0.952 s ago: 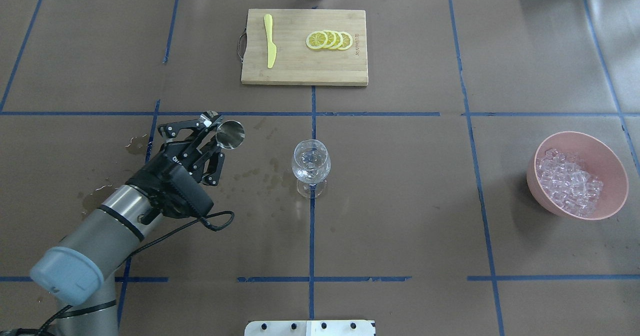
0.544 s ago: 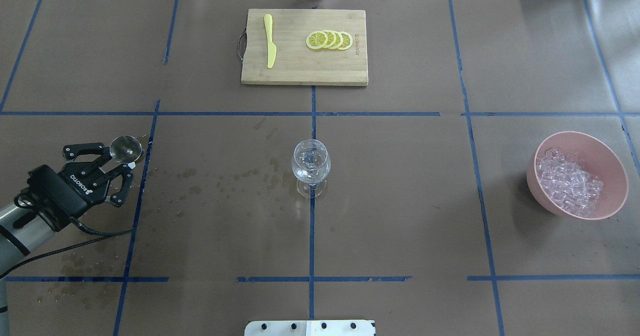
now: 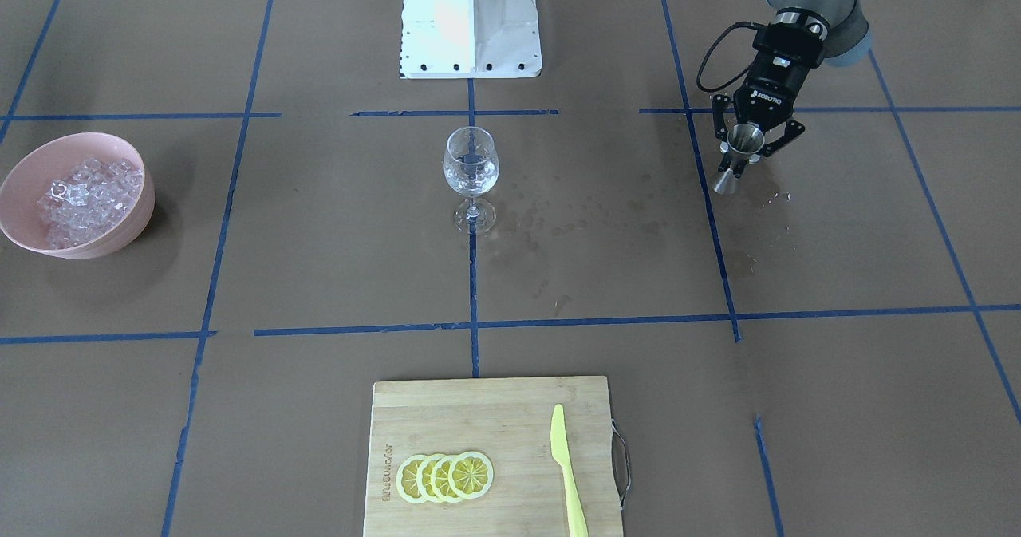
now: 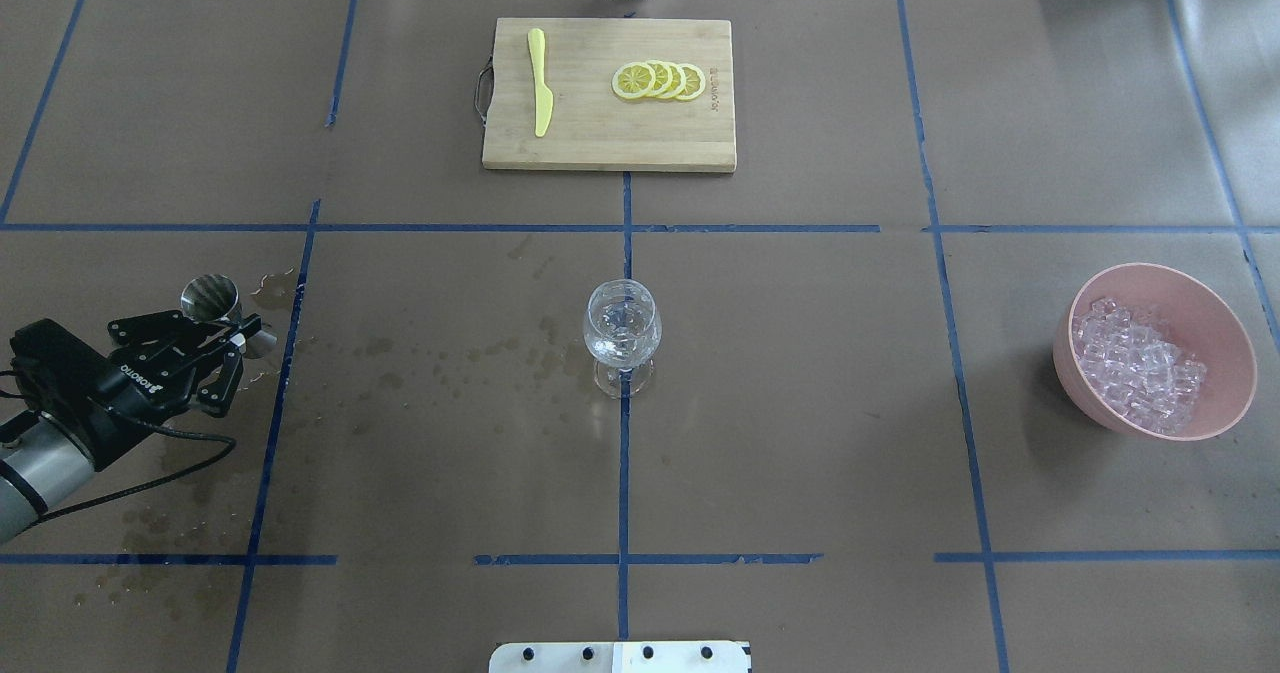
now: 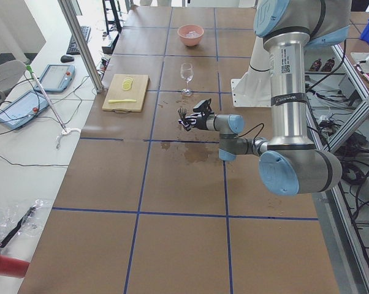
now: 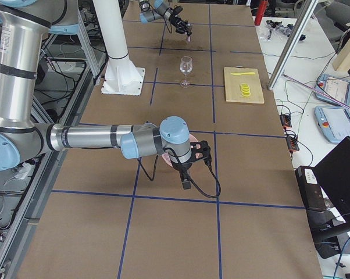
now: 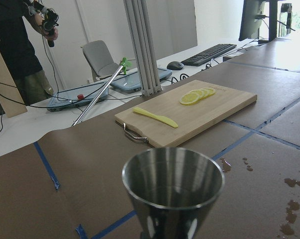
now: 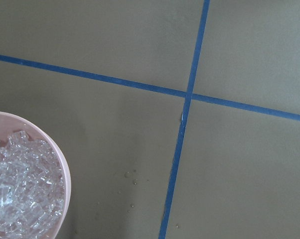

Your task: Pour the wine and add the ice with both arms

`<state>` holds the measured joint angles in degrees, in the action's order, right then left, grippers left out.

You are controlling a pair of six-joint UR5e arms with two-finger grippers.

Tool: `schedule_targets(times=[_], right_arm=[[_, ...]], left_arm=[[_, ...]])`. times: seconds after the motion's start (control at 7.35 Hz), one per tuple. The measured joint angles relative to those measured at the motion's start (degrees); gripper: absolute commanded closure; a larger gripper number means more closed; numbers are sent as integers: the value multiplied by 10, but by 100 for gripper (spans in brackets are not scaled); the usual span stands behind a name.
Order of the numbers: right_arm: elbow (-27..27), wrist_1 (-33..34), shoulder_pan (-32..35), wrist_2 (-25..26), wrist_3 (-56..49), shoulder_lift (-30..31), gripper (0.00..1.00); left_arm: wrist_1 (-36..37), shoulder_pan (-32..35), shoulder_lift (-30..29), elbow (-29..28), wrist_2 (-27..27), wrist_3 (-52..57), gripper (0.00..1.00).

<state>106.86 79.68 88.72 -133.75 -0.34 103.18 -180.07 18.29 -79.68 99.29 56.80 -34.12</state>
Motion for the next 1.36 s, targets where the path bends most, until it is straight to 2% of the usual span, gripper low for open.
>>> schedule_targets(times=[0.41, 0.68, 0.95, 1.36], right_arm=[[-2, -16, 0, 0, 1, 5, 0], [0, -17, 1, 0, 1, 9, 0], [1, -17, 3, 0, 1, 12, 0], [2, -18, 6, 0, 0, 16, 0]], left_arm=[[-71, -6, -2, -82, -50, -76, 100], [-83, -18, -5, -112, -77, -112, 100], [-84, -47, -9, -122, -101, -125, 100], [-82, -79, -15, -123, -109, -122, 100]])
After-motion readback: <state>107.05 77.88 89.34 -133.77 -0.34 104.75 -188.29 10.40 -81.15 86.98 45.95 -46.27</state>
